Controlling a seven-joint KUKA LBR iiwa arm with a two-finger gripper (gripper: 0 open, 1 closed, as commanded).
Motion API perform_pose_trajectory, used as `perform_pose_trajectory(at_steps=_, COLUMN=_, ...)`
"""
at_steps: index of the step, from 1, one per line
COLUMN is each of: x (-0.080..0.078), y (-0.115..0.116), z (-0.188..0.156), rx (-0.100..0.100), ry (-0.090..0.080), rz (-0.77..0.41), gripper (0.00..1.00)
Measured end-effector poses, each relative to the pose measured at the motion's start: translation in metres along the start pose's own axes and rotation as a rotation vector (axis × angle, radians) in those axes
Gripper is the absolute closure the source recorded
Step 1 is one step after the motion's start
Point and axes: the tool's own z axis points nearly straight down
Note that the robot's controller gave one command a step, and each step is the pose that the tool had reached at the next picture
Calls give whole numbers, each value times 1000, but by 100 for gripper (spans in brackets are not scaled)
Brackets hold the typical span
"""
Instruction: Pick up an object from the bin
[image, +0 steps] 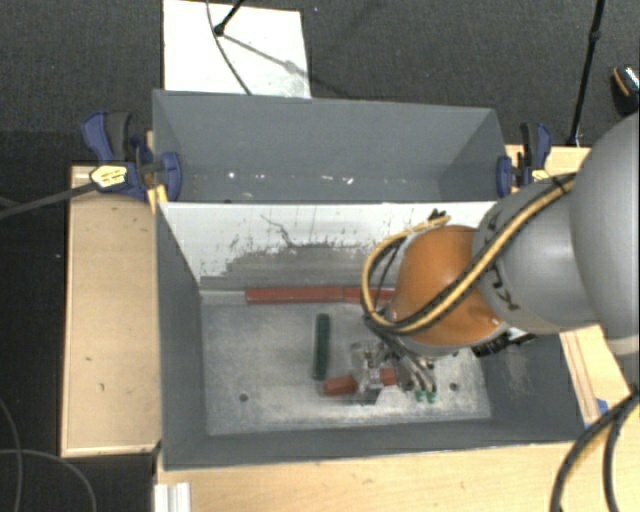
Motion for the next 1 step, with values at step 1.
perform_pose_trajectory(at_steps=1, x=-28, y=-9, z=-141, rx=0, ry=-10, rz=12, gripper=100)
